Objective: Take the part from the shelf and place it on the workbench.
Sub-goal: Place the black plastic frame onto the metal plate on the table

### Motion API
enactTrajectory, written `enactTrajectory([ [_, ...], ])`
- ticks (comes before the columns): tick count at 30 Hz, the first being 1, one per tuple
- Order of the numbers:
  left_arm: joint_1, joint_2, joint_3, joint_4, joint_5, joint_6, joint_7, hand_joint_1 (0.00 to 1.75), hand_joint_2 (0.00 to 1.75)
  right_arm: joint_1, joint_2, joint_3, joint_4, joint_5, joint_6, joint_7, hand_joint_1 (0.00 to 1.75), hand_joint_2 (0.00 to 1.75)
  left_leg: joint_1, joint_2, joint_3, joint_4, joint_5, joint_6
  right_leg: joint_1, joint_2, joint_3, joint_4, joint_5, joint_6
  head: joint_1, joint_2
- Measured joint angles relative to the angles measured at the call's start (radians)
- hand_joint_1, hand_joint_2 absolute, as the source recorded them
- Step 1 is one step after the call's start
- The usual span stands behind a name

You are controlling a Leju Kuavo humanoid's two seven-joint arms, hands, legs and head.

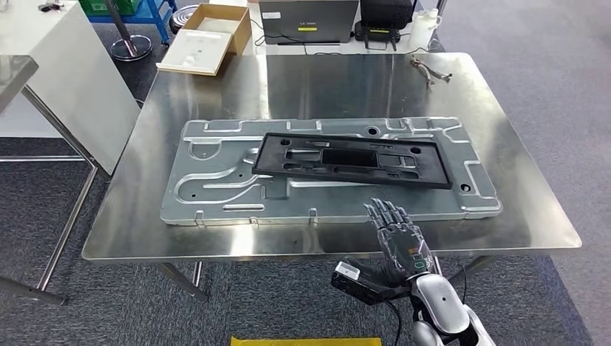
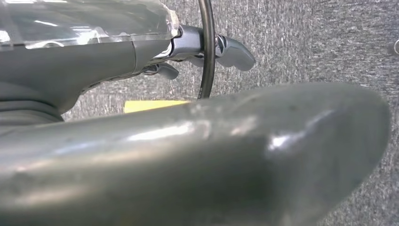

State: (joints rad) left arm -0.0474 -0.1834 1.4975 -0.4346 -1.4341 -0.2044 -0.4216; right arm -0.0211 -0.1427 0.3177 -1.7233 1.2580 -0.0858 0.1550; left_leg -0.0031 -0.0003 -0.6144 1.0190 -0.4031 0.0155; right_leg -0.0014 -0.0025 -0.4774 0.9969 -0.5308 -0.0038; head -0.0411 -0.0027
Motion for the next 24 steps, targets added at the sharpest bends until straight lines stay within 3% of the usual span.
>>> enactTrajectory([
  [2,0.001,-0.003,0.004,-0.006,0.005,-0.004,0.002,0.0,0.0,0.03,0.0,-0.006,-0.027,-0.019,-0.021,-0.007,0.0,0.0,0.002,-0.001,-0.004,0.002,0.0,-0.013,-0.003,-0.003,-0.007,-0.012,0.017,-0.011,0.0,0.0],
  [3,0.002,-0.005,0.005,-0.009,0.008,-0.006,0.003,0.0,0.0,0.046,0.0,-0.008,-0.041,-0.03,-0.031,-0.013,0.0,0.0,0.003,-0.002,-0.011,0.016,-0.022,-0.019,-0.005,-0.006,-0.013,-0.017,0.028,-0.018,0.0,0.0],
  [6,0.004,-0.011,0.011,-0.018,0.012,-0.01,0.007,0.0,0.0,0.092,0.0,-0.017,-0.078,-0.081,-0.059,-0.037,0.0,0.0,0.01,-0.003,-0.047,0.158,-0.162,-0.035,-0.008,-0.011,-0.049,-0.02,0.061,-0.029,0.0,0.0],
  [7,0.004,-0.013,0.014,-0.022,0.014,-0.013,0.009,0.0,0.0,0.111,0.0,-0.022,-0.09,-0.107,-0.068,-0.049,0.0,0.0,0.013,-0.003,-0.054,0.216,-0.192,-0.04,-0.008,-0.012,-0.063,-0.018,0.071,-0.028,0.0,0.0],
  [8,0.004,-0.016,0.017,-0.028,0.018,-0.015,0.01,0.0,0.0,0.132,0.0,-0.029,-0.101,-0.135,-0.079,-0.061,0.0,0.0,0.015,-0.003,-0.051,0.254,-0.196,-0.045,-0.008,-0.014,-0.079,-0.015,0.081,-0.026,0.0,0.0],
  [9,0.004,-0.018,0.019,-0.035,0.021,-0.019,0.012,0.0,0.0,0.155,0.0,-0.035,-0.113,-0.163,-0.092,-0.074,0.0,0.0,0.018,-0.003,-0.036,0.263,-0.177,-0.05,-0.009,-0.015,-0.096,-0.01,0.089,-0.023,0.0,0.0],
  [11,0.005,-0.024,0.023,-0.051,0.027,-0.029,0.013,0.0,0.0,0.203,0.0,-0.051,-0.136,-0.225,-0.116,-0.099,0.0,0.0,0.023,-0.003,0.042,0.187,-0.121,-0.056,-0.013,-0.017,-0.129,0.006,0.104,-0.014,0.0,0.0],
  [13,0.003,-0.033,0.025,-0.069,0.032,-0.041,0.015,0.0,0.0,0.249,0.0,-0.071,-0.158,-0.297,-0.136,-0.129,0.0,0.0,0.023,-0.006,0.139,0.052,-0.124,-0.051,-0.013,-0.016,-0.155,0.025,0.116,-0.002,0.0,0.0],
  [14,0.003,-0.038,0.027,-0.077,0.036,-0.046,0.015,0.0,0.0,0.271,0.0,-0.082,-0.168,-0.332,-0.144,-0.146,0.0,0.0,0.021,-0.007,0.167,0.005,-0.138,-0.045,-0.012,-0.016,-0.16,0.03,0.122,0.005,0.0,0.0],
  [15,0.003,-0.043,0.029,-0.085,0.039,-0.05,0.016,0.0,0.0,0.293,0.0,-0.094,-0.176,-0.363,-0.148,-0.163,0.0,0.0,0.018,-0.008,0.178,-0.019,-0.148,-0.037,-0.011,-0.015,-0.162,0.031,0.13,0.012,0.0,0.0],
  [17,0.005,-0.055,0.037,-0.1,0.043,-0.059,0.018,0.0,0.0,0.337,0.003,-0.121,-0.182,-0.414,-0.151,-0.195,0.0,0.0,0.017,-0.003,0.168,-0.024,-0.137,-0.017,-0.015,-0.013,-0.163,0.03,0.138,0.024,0.0,0.0],
  [18,0.005,-0.06,0.041,-0.109,0.045,-0.062,0.02,0.0,0.0,0.361,0.006,-0.138,-0.183,-0.434,-0.147,-0.21,0.0,0.0,0.017,0.0,0.16,-0.025,-0.127,-0.007,-0.017,-0.01,-0.168,0.04,0.12,0.029,0.0,0.0],
  [19,0.005,-0.066,0.044,-0.117,0.046,-0.065,0.021,0.0,0.0,0.387,0.01,-0.159,-0.182,-0.451,-0.141,-0.227,0.0,0.0,0.018,0.003,0.149,-0.027,-0.115,0.003,-0.019,-0.007,-0.176,0.068,0.08,0.032,0.0,0.0],
  [21,0.006,-0.075,0.048,-0.134,0.05,-0.07,0.025,0.0,0.0,0.428,0.019,-0.204,-0.178,-0.473,-0.119,-0.264,0.0,0.0,0.016,0.008,0.121,-0.027,-0.092,0.014,-0.021,-0.002,-0.198,0.17,-0.031,0.036,0.0,0.0],
  [22,0.006,-0.079,0.049,-0.141,0.053,-0.074,0.026,0.0,0.0,0.443,0.023,-0.228,-0.173,-0.48,-0.102,-0.285,0.0,0.0,0.014,0.01,0.105,-0.026,-0.08,0.017,-0.021,-0.001,-0.207,0.229,-0.069,0.037,0.0,0.0],
  [23,0.006,-0.083,0.05,-0.149,0.056,-0.077,0.027,0.0,0.0,0.457,0.029,-0.257,-0.166,-0.485,-0.077,-0.31,0.0,0.0,0.011,0.012,0.088,-0.024,-0.068,0.017,-0.021,-0.001,-0.206,0.273,-0.079,0.037,0.0,0.0],
  [24,0.006,-0.088,0.051,-0.157,0.06,-0.081,0.028,0.0,0.0,0.471,0.035,-0.291,-0.157,-0.489,-0.05,-0.337,0.0,0.0,0.009,0.014,0.071,-0.021,-0.056,0.017,-0.021,-0.001,-0.193,0.292,-0.063,0.036,0.0,0.0],
])
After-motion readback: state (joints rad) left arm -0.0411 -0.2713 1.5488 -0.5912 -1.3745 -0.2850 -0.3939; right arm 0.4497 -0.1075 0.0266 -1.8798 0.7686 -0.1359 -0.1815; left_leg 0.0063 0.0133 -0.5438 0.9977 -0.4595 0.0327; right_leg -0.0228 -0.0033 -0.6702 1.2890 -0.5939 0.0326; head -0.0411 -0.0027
